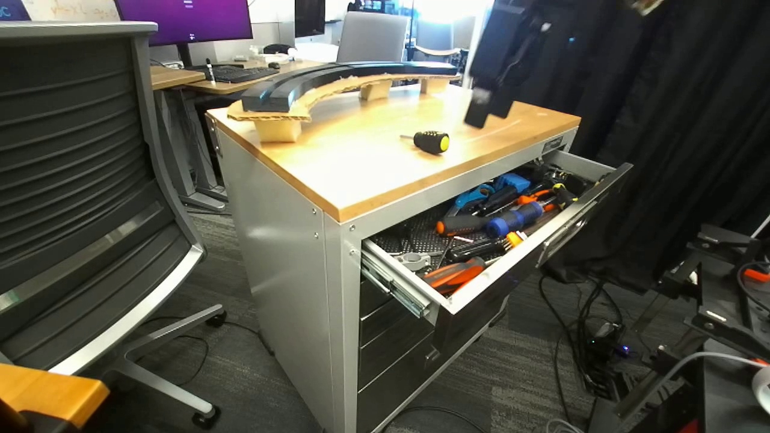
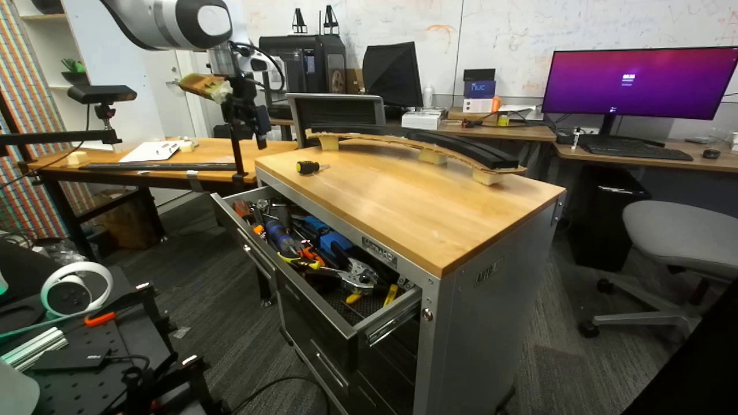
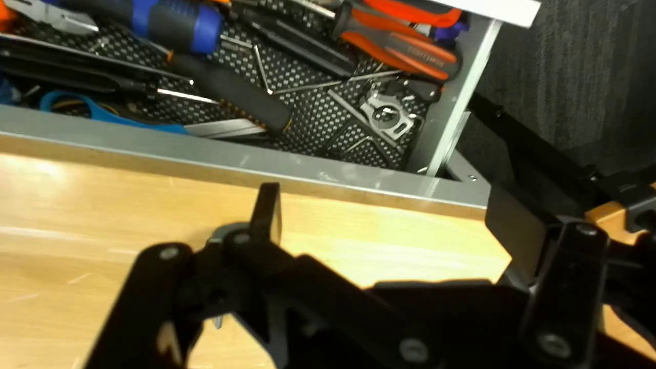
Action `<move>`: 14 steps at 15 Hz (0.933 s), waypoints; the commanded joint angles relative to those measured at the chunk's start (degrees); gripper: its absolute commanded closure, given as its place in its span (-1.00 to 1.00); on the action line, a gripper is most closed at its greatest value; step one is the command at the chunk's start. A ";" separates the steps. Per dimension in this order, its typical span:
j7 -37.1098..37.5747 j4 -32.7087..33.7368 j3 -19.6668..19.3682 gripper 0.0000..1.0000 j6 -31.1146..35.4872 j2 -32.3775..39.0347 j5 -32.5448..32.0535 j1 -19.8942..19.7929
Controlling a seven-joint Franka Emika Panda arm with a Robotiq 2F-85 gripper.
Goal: Put the screwdriver in the drawer and close it
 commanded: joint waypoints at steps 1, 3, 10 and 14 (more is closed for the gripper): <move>8.19 7.75 -4.16 -1.00 6.29 10.39 -11.14 2.30; 12.77 11.96 -8.15 -1.00 8.79 15.59 -17.33 4.69; 19.53 20.53 -17.77 -1.00 8.98 21.20 -24.76 11.08; 20.75 22.78 -19.61 -1.00 8.38 22.19 -25.99 12.57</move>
